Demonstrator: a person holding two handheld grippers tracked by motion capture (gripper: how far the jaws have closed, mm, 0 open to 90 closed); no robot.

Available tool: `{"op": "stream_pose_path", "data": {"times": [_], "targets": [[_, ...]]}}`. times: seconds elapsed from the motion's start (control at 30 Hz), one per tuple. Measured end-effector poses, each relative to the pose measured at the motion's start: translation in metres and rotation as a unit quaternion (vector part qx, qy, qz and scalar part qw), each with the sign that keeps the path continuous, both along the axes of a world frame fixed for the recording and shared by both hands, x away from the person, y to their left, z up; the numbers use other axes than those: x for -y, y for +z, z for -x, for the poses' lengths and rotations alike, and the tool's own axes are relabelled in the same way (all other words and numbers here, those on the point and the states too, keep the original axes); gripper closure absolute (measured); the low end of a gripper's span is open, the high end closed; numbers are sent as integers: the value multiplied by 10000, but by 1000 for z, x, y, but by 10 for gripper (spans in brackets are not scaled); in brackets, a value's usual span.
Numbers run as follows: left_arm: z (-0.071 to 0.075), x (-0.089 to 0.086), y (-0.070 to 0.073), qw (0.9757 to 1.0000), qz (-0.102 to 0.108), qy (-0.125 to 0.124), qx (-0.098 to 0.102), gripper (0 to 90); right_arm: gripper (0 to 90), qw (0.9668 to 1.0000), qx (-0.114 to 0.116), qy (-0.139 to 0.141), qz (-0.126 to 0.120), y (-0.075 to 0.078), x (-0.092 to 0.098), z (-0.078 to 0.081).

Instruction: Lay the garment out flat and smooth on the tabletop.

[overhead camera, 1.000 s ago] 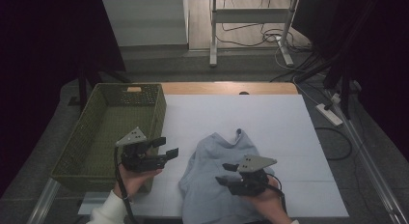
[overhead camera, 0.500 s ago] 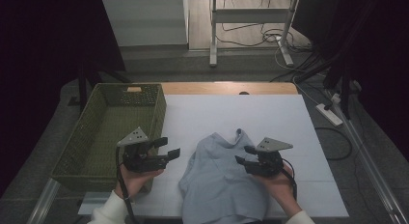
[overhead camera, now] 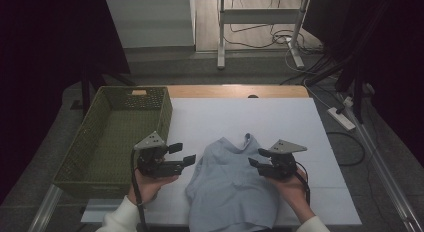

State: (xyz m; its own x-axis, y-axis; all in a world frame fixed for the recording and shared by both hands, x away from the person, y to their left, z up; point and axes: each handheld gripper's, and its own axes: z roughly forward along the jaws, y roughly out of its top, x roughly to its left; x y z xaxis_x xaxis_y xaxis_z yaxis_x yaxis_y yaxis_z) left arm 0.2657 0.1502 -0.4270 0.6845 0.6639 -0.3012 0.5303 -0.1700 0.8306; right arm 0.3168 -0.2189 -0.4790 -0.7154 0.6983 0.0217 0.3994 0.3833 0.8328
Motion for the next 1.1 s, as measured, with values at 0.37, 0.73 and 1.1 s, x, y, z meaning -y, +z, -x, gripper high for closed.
{"op": "stream_pose_path", "data": {"times": [0.37,0.73,1.1], "targets": [[-15,35,-9,9992,-365,-84,-105,293,465,10000,-16,-28,20,-1,2,-2],[-40,41,-24,9991,-279,114,-300,290,465,9999,-1,-3,107,-3,-2,-1],[-56,44,-34,9987,-249,87,-443,289,465,9998,37,64,164,-5,-7,-1]]}}
